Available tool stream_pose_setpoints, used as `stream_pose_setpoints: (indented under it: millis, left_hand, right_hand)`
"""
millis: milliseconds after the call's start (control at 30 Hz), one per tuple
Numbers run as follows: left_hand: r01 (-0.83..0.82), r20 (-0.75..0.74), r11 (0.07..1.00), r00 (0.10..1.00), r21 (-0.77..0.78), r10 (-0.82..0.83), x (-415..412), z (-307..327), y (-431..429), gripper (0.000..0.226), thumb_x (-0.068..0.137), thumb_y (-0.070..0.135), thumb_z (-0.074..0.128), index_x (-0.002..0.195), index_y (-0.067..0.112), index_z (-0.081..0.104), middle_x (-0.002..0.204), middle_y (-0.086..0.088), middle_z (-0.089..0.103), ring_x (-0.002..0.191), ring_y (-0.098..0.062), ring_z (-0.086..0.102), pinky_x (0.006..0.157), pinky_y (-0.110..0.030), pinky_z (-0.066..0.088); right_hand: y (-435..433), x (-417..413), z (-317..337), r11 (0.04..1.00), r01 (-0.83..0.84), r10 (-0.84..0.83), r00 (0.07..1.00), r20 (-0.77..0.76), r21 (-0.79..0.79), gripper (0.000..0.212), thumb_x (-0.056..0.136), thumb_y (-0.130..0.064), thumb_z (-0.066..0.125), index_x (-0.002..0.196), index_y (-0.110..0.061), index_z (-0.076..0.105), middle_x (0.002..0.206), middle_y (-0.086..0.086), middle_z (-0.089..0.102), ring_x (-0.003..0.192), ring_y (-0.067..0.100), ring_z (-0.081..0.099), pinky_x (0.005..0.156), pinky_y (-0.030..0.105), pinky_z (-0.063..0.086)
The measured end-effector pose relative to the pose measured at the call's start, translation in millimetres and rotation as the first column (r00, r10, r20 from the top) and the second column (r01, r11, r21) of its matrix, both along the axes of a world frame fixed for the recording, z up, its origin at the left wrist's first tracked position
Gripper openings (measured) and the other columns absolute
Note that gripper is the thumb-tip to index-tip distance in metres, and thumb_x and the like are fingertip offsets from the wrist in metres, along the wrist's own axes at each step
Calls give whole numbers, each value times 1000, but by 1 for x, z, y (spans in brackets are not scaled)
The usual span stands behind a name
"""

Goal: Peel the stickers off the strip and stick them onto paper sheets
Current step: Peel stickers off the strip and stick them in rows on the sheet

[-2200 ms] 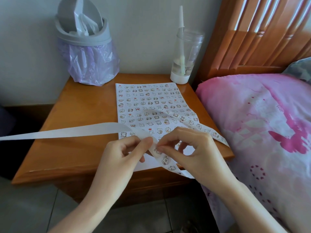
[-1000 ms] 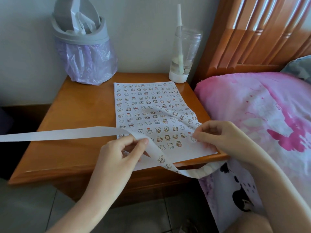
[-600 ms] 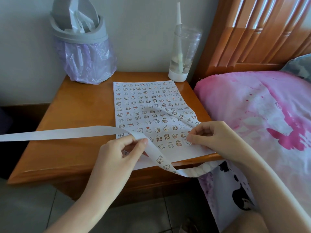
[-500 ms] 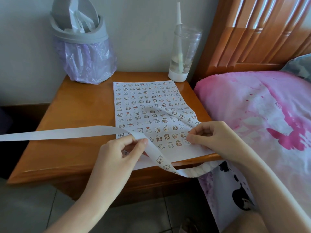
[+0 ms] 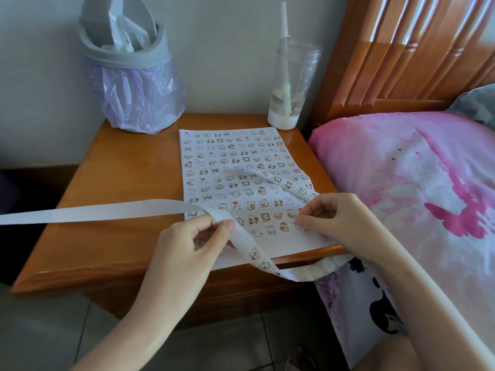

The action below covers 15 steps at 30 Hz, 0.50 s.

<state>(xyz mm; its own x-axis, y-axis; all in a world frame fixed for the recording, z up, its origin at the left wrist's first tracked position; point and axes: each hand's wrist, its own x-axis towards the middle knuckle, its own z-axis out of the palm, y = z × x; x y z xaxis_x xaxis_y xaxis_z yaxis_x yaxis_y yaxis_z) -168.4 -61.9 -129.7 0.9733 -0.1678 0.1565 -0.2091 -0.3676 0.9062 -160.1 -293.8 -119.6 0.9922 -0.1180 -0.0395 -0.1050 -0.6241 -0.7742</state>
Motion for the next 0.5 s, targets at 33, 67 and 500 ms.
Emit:
stream_pose_setpoints:
  millis: [33, 67, 500]
  left_hand:
    - [-1, -3, 1000, 1000, 7, 1, 0, 0, 0, 6, 83, 31, 59, 80, 33, 64, 65, 20, 60, 76, 8, 59, 56, 0, 41]
    - [-3, -4, 1000, 1000, 10, 3, 0, -1, 0, 6, 83, 31, 59, 81, 33, 65, 67, 21, 60, 77, 8, 59, 56, 0, 41]
    - [-2, 27, 997, 1000, 80, 0, 1, -3, 3, 11, 85, 29, 59, 86, 26, 70, 75, 20, 67, 77, 7, 62, 56, -4, 45]
  right_hand:
    - [0, 0, -1, 1000, -2, 2, 1000, 2, -7, 8, 73, -23, 78, 74, -19, 72, 76, -1, 72, 72, 18, 65, 72, 31, 54]
    - [0, 0, -1, 1000, -4, 4, 1000, 7, -16, 7, 73, -23, 78, 74, -19, 72, 76, -2, 71, 69, 15, 64, 70, 29, 53]
    - [0, 1, -5, 995, -11, 17, 998, 53, -103, 27, 73, -29, 79, 89, -21, 58, 64, -6, 57, 50, 0, 45, 55, 18, 36]
